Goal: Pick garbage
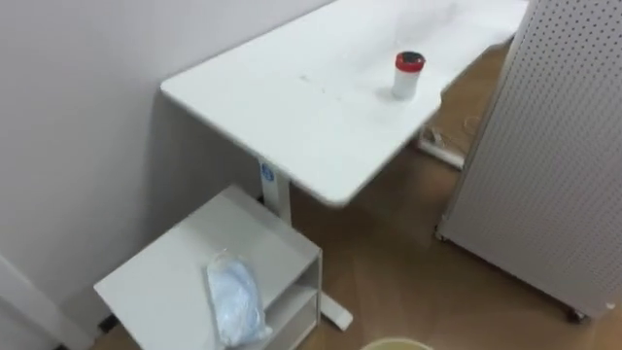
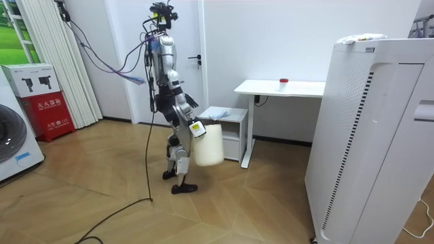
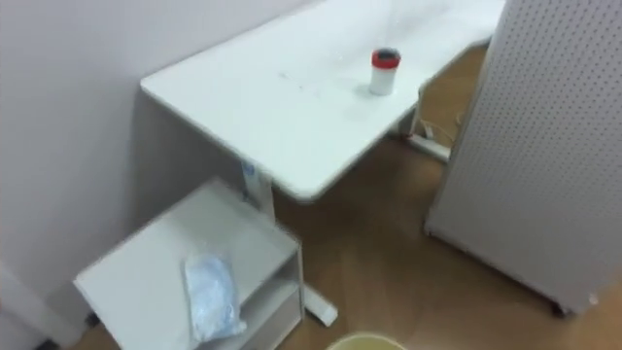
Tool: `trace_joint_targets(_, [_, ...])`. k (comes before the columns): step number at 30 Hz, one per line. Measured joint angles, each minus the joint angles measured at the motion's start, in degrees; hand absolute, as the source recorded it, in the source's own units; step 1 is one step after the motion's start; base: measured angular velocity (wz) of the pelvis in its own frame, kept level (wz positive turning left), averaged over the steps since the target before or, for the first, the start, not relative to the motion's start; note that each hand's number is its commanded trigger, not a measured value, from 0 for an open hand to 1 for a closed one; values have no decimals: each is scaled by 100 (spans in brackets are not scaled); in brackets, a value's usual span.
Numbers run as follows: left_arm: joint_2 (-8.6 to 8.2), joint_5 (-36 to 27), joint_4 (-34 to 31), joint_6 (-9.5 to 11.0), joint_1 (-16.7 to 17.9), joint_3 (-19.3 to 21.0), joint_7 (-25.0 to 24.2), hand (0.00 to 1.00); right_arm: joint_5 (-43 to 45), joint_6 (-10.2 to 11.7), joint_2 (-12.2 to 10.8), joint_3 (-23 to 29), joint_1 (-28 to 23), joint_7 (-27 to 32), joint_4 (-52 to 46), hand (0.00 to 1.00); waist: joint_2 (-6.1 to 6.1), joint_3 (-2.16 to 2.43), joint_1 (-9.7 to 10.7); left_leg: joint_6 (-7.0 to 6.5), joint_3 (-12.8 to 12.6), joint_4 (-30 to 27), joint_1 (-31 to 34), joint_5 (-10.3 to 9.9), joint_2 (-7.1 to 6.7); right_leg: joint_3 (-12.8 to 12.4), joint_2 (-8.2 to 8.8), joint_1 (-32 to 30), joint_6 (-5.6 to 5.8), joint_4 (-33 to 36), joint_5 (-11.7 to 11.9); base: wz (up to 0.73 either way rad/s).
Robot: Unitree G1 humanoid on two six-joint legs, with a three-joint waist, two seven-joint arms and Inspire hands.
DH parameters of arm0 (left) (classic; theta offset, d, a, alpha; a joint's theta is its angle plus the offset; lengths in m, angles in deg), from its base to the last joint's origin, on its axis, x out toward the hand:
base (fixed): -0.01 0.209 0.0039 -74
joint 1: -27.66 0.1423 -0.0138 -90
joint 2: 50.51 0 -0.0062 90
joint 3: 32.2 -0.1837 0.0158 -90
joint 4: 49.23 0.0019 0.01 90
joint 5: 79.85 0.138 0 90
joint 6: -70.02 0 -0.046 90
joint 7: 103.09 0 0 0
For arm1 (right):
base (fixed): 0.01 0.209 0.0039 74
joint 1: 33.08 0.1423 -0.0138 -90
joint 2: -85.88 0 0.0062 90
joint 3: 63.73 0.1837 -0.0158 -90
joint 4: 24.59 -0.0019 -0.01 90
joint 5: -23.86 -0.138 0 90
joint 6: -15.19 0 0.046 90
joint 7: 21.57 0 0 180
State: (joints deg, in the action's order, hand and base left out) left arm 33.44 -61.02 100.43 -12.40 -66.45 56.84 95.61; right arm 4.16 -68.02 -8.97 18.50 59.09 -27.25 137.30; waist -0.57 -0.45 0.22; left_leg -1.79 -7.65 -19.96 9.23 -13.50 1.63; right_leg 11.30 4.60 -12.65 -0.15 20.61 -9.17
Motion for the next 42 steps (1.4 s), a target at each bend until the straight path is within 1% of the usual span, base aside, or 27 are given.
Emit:
trace_joint_targets(1, [4,5,-77,2,-93,-10,45,0,-3,-7,30,-59,70,-19,87,100,9,-6,12,6,0,-3,2,-1,52,3,-32,9,-2,-3,1,0])
trace_joint_targets(2, [15,4,-101,5,-159,-15,94,0,-7,-7,28,-84,121,-24,144,100,10,-13,23,10,0,-2,-1,-3,66,3,-45,18,-4,-11,2,0])
trace_joint_targets(3, [46,-2,-111,50,-320,-35,175,0,-9,-9,27,-183,185,-39,185,100,2,-50,49,15,-1,4,-22,-3,83,7,-69,65,-5,-62,3,0])
trace_joint_targets(4, [77,-9,-114,154,-458,-44,266,0,-7,-9,27,-270,256,-75,185,100,4,-94,85,24,-2,26,-38,0,92,7,-84,92,-17,-121,10,-4])
trace_joint_targets(5, [94,-9,-123,197,-516,-65,318,0,-7,-7,28,-287,295,-84,178,100,15,-128,104,29,-2,27,-38,-4,92,9,-88,101,-21,-138,12,-4])
trace_joint_targets(6, [108,-9,-134,269,-608,-108,370,0,-5,-9,29,-322,346,-88,178,100,37,-147,144,39,-3,45,-12,-9,86,21,-95,94,-30,-195,18,0])
trace_joint_targets(7, [107,-7,-169,286,-647,-120,377,0,-5,-10,29,-327,350,-99,176,100,38,-147,151,39,-8,47,19,-9,80,27,-98,56,-33,-193,19,0])
trace_joint_targets(9, [107,23,-243,386,-718,-167,535,0,-6,-25,4,-342,354,-180,177,100,20,-150,190,39,-27,76,70,-11,64,-2,-112,-37,-32,-172,21,-5])
trace_joint_targets(11, [108,69,-243,389,-777,-171,646,0,-8,-23,2,-353,434,-205,185,100,21,-151,243,35,-28,65,138,-14,60,-2,-104,-103,-24,-162,32,-2])
trace_joint_targets(12, [109,47,-243,391,-826,-214,780,0,-15,-21,3,-420,469,-202,193,100,23,-153,265,35,-26,49,195,-15,57,-11,-100,-169,-24,-134,34,0])
trace_joint_targets(15, [106,-21,-225,435,-1041,-341,1035,0,3,12,1,-562,528,-199,187,100,38,-159,282,36,-12,26,287,-14,72,12,-102,-262,-37,-98,42,1])
trace_joint_targets(17, [105,-15,-224,505,-1186,-339,1150,0,17,60,-5,-562,548,-208,190,100,58,-172,292,42,-3,26,329,-10,73,14,-102,-315,-49,-87,49,0])
trace_joint_targets(19, [106,-10,-210,595,-1345,-340,1320,0,16,76,-6,-592,605,-233,185,100,106,-202,334,45,-14,23,363,-6,72,-3,-104,-361,-58,-77,55,-5])
trace_joint_targets(20, [108,-14,-200,621,-1379,-340,1350,0,16,78,-5,-622,641,-239,188,100,109,-204,344,45,-26,19,381,-6,72,-15,-104,-386,-58,-63,55,-9])
trace_joint_targets(21, [126,-14,-177,655,-1451,-362,1413,0,12,77,-6,-682,676,-247,192,100,113,-216,379,45,-49,5,440,-5,71,-36,-84,-473,-58,-12,55,-9])
trace_joint_targets(24, [133,-35,-31,671,-1596,-473,1445,0,11,92,-5,-791,807,-256,178,100,137,-261,454,44,-97,-153,643,-6,87,-62,-67,-655,-72,40,63,-10])
trace_joint_targets(27, [132,-35,71,672,-1641,-609,1441,0,9,89,-10,-863,855,-248,186,100,150,-279,499,45,-97,-196,735,-6,105,-35,-64,-723,-83,43,70,2])
trace_joint_targets(29, [133,-116,181,674,-1692,-633,1441,0,8,102,1,-902,930,-228,156,100,185,-330,561,44,-101,-345,881,-8,120,-25,-47,-828,-85,134,71,2])
trace_joint_targets(30, [137,-201,389,673,-1824,-676,1439,0,7,112,-1,-936,1004,-181,150,100,201,-374,559,43,-116,-387,972,-9,122,-42,-37,-953,-85,217,71,-4])
trace_joint_targets(31, [143,-276,571,669,-1935,-702,1428,0,-4,115,-3,-1023,1060,-159,141,100,206,-406,562,43,-134,-394,1056,-9,118,-51,-20,-1091,-87,318,70,-8])
trace_joint_targets(33, [151,-292,728,669,-2009,-704,1420,0,-11,133,-18,-1105,1103,-124,102,100,188,-422,563,42,-164,-432,1207,-8,111,-121,-6,-1302,-104,452,61,-7])
trace_joint_targets(35, [151,-268,827,669,-2040,-697,1407,0,-16,143,-23,-1111,1129,-122,61,100,174,-430,587,40,-174,-565,1376,-10,114,-112,16,-1463,-139,557,43,-2])
trace_joint_targets(36, [157,-193,965,670,-2131,-695,1407,0,-27,145,-31,-1111,1131,-120,18,100,160,-439,591,37,-164,-662,1498,-13,116,-106,30,-1569,-163,644,32,7])
trace_joint_targets(38, [211,-190,1011,670,-2245,-696,1409,0,-52,149,-39,-1112,1142,-109,-91,100,132,-454,599,27,-157,-844,1740,-46,131,-111,37,-1789,-195,764,12,2])
trace_joint_targets(40, [269,-183,1012,670,-2331,-702,1425,0,-126,205,-50,-1137,1166,-95,-126,100,99,-470,606,18,-149,-1100,2022,-96,168,-113,35,-2040,-220,929,1,0])
trace_joint_targets(41, [274,-181,1015,670,-2337,-703,1427,0,-170,208,-49,-1143,1165,-77,-137,100,96,-473,610,19,-138,-1168,2070,-118,173,-108,34,-2074,-229,972,-5,0])
trace_joint_targets(42, [289,-180,1016,670,-2346,-714,1438,0,-317,214,-43,-1199,1160,-44,-152,100,96,-473,625,22,-120,-1302,2174,-185,183,-91,26,-2148,-246,1061,-23,0])
